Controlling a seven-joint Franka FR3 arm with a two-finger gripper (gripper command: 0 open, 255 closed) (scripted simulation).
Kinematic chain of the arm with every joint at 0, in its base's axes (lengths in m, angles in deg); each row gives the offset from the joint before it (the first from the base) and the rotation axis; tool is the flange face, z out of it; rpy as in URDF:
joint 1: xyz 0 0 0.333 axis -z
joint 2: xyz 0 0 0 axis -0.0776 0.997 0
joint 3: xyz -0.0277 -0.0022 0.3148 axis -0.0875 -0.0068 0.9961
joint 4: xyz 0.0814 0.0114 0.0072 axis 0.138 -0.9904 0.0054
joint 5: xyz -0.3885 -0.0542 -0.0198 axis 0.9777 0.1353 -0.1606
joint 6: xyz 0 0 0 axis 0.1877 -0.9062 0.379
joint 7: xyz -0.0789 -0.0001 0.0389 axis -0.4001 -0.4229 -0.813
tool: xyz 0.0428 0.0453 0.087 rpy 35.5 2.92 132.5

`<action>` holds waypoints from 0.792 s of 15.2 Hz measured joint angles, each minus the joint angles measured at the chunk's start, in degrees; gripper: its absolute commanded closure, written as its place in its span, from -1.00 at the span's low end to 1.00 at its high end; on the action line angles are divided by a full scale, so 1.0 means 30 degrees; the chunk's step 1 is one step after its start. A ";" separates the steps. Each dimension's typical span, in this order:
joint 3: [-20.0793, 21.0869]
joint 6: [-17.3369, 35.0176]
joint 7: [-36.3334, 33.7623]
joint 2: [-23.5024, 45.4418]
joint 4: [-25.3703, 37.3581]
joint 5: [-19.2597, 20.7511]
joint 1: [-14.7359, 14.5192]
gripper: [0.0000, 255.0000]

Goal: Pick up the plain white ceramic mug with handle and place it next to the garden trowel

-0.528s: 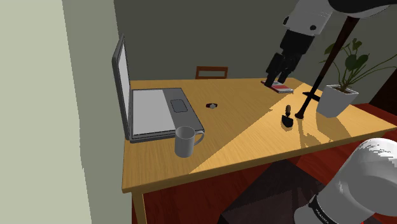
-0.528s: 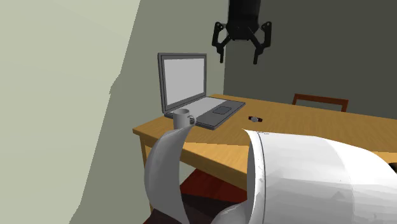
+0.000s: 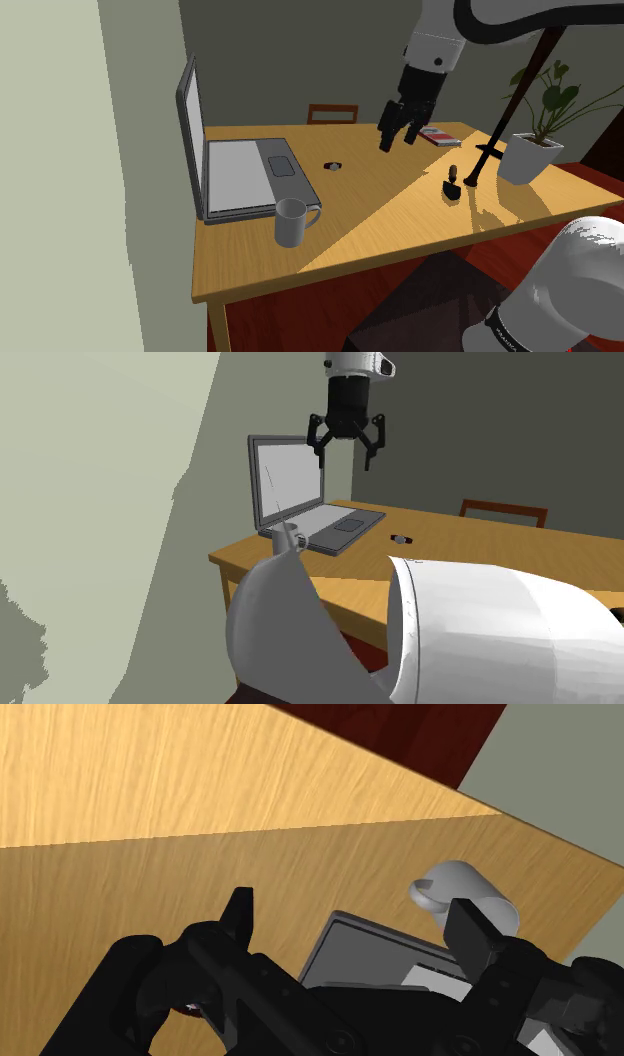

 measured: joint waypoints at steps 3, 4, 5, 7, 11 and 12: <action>0.0929 0.0748 -0.1140 0.1659 0.0453 -0.0298 -0.0182 -1.00; 0.1308 0.1209 -0.1597 0.2281 0.0446 -0.0411 -0.0272 -1.00; 0.1526 0.1354 -0.1897 0.2935 0.0797 -0.0420 -0.0277 -1.00; 0.2094 0.1837 -0.2665 0.4464 0.1548 -0.0417 -0.0336 -1.00; 0.3124 0.2675 -0.4252 0.7128 0.2715 -0.0297 -0.0546 -1.00; 0.3340 0.2935 -0.4621 0.7877 0.3042 -0.0198 -0.0589 -1.00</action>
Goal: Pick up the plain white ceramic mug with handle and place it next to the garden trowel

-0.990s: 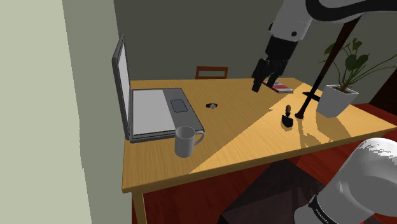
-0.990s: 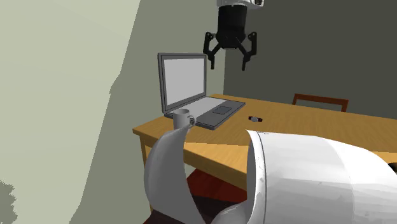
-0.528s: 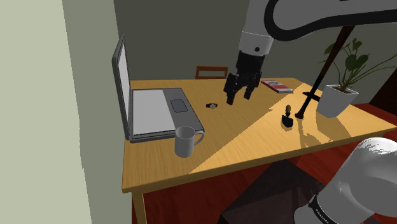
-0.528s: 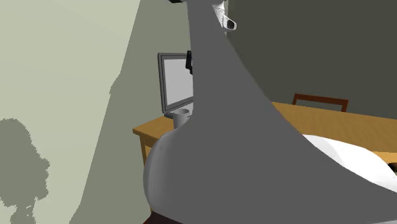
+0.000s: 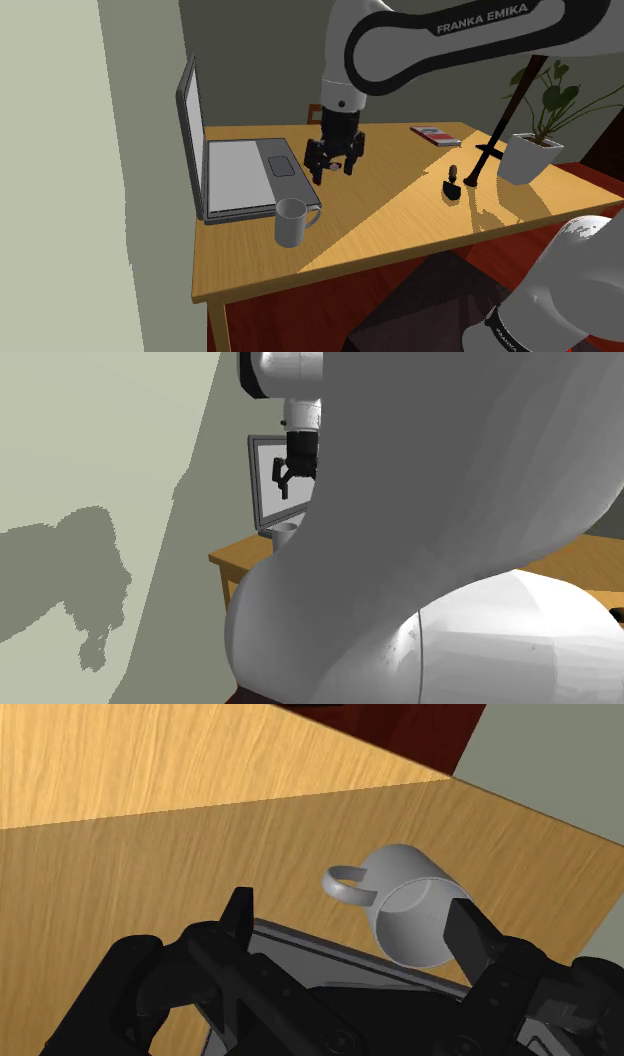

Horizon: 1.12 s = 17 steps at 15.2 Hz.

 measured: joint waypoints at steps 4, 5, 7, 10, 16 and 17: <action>0.0837 0.0512 -0.1713 0.3008 0.1771 0.0532 -0.0362 -1.00; 0.0970 0.0485 -0.2099 0.3791 0.2379 0.0717 -0.0452 -1.00; 0.1186 0.0661 -0.2858 0.5386 0.3418 0.1101 -0.0686 -1.00; 0.1400 0.0689 -0.4057 0.8035 0.5438 0.1795 -0.1236 -1.00; 0.1476 0.1596 -0.4701 0.9171 0.5379 0.2067 -0.1614 -1.00; 0.1469 0.1851 -0.4689 0.9175 0.5124 0.2072 -0.1604 -1.00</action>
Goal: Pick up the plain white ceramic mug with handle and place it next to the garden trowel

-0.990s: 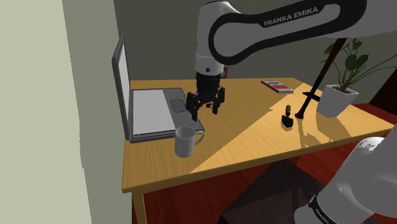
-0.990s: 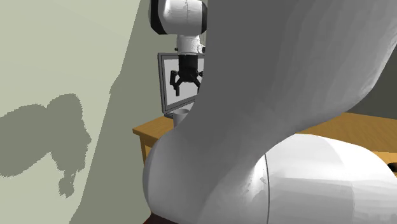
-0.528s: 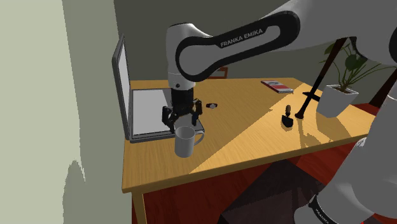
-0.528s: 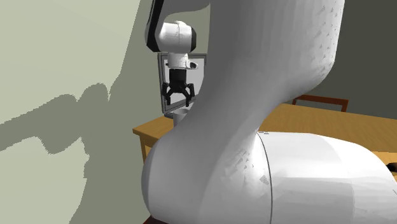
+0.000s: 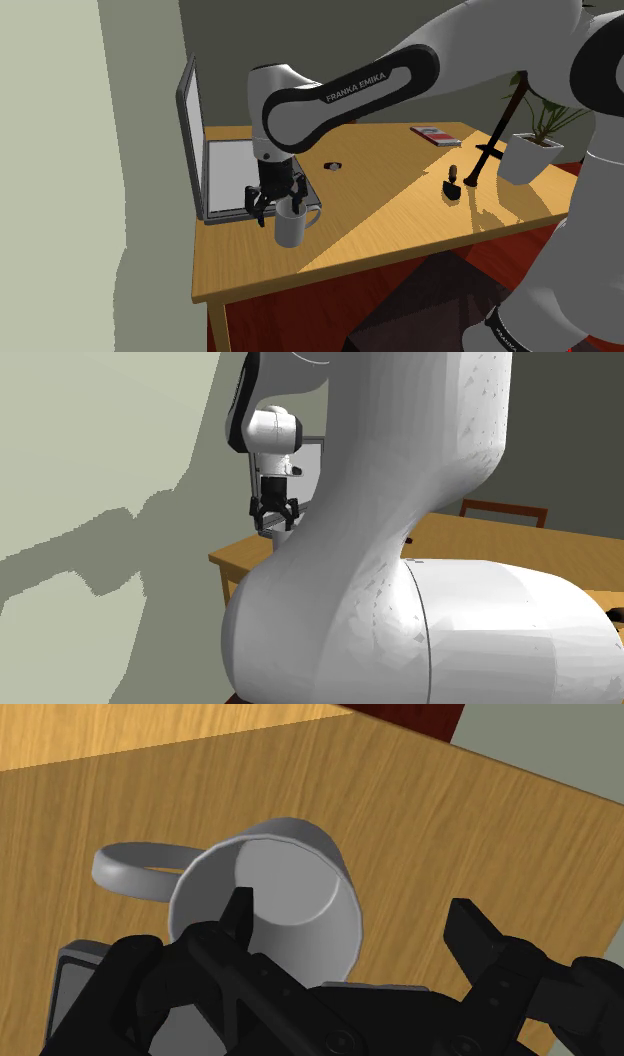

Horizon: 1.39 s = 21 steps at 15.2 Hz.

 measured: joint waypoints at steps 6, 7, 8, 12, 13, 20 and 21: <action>-0.0032 0.0611 -0.0052 0.0276 -0.0345 0.0101 -0.0036 -1.00; -0.0033 0.0617 -0.0052 0.0278 -0.0347 0.0102 -0.0036 -1.00; -0.0033 0.0620 -0.0052 0.0280 -0.0348 0.0103 -0.0036 -1.00; -0.0033 0.0620 -0.0052 0.0280 -0.0348 0.0103 -0.0036 1.00; -0.0033 0.0620 -0.0052 0.0280 -0.0349 0.0103 -0.0036 1.00; -0.0026 0.0516 -0.0046 0.0227 -0.0297 0.0083 -0.0031 1.00; -0.0015 0.0340 -0.0037 0.0151 -0.0189 0.0054 -0.0024 1.00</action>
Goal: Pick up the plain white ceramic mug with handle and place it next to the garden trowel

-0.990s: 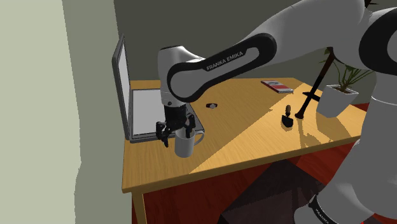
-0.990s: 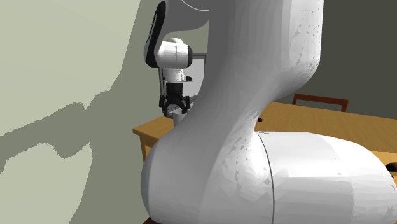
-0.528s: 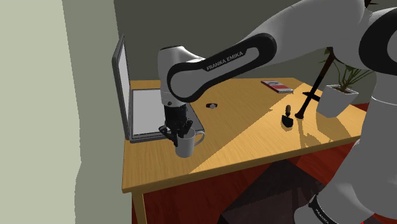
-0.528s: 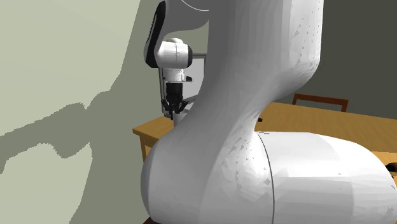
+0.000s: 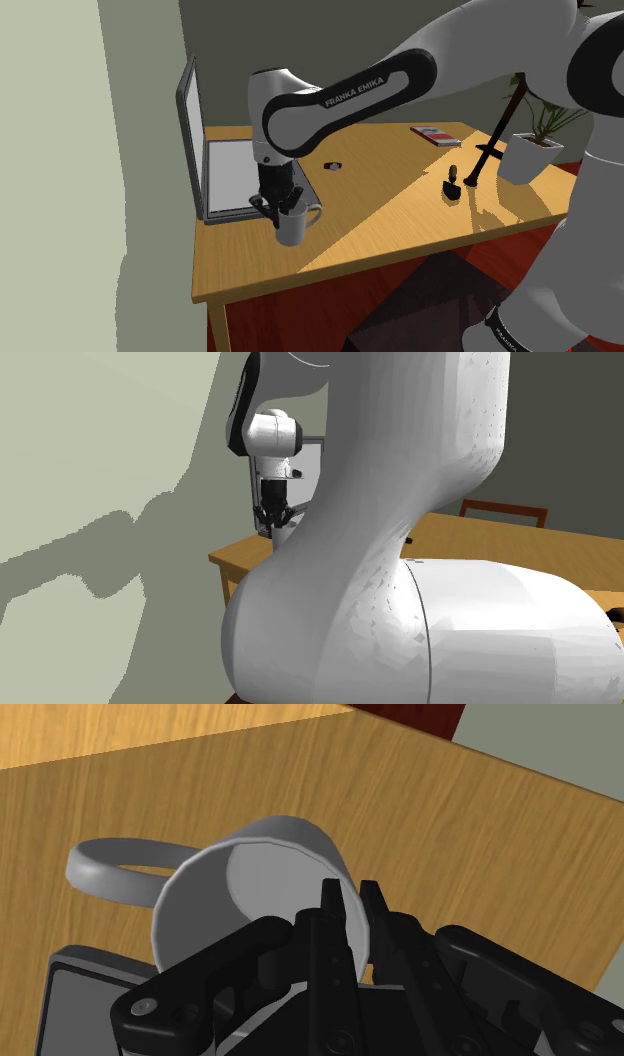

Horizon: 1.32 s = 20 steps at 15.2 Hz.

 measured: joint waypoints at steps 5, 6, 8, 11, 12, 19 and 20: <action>0.0058 -0.1111 0.0077 -0.0520 0.0625 -0.0193 0.0065 1.00; 0.0088 -0.1323 0.0042 -0.0621 0.0748 -0.0232 0.0045 1.00; 0.0088 -0.1768 0.0131 -0.0857 0.0967 -0.0314 0.0108 1.00; 0.0116 -0.2456 0.0148 -0.1118 0.1412 -0.0407 0.0127 1.00; 0.0124 -0.2721 0.0152 -0.1184 0.1615 -0.0431 0.0131 1.00; 0.0171 -0.4398 0.0142 -0.1602 0.2898 -0.0583 0.0150 1.00; 0.0175 -0.4623 0.0148 -0.1660 0.3070 -0.0604 0.0157 1.00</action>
